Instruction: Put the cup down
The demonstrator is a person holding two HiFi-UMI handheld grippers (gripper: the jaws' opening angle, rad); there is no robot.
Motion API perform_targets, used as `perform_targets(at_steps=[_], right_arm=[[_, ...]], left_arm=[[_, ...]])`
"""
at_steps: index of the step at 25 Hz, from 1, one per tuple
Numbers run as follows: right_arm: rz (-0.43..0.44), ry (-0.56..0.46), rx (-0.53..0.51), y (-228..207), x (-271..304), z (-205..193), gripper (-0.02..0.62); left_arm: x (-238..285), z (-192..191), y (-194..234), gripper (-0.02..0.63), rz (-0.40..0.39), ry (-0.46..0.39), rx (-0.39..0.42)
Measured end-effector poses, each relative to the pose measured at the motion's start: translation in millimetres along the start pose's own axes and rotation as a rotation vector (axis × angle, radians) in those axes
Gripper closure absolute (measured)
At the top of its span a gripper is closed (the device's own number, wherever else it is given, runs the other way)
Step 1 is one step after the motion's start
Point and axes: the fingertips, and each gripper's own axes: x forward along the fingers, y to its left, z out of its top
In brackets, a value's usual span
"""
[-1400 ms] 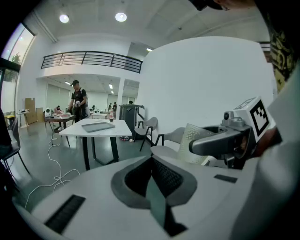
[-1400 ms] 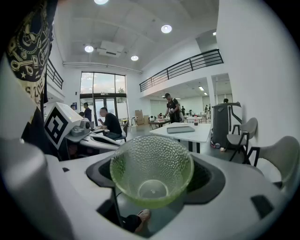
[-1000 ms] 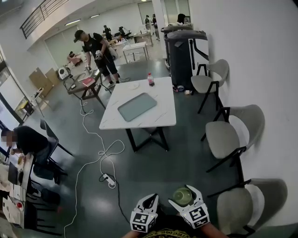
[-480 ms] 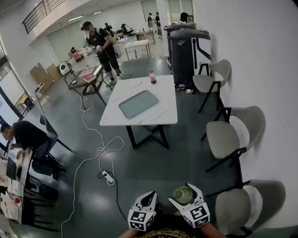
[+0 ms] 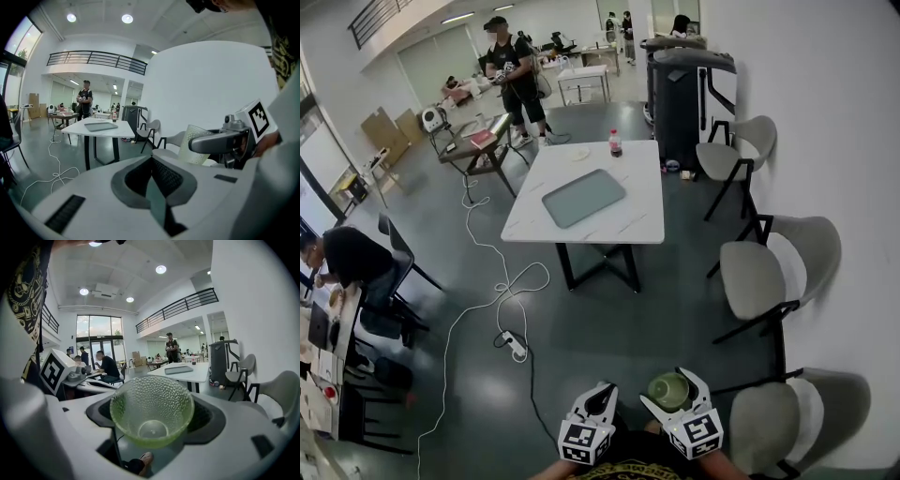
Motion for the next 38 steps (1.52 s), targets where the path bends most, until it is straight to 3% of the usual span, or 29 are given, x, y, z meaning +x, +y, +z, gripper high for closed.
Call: perform_targets(at_steps=[22, 38], right_arm=[[-0.045, -0.004, -0.037, -24, 123, 76, 0.198], [-0.127, -0.003, -0.087, -6, 197, 119, 0.198]], left_arm=[[62, 77, 114, 0.598, -0.03, -0.033, 0.012], [77, 110, 195, 0.598, -0.09, -0.072, 0.045]])
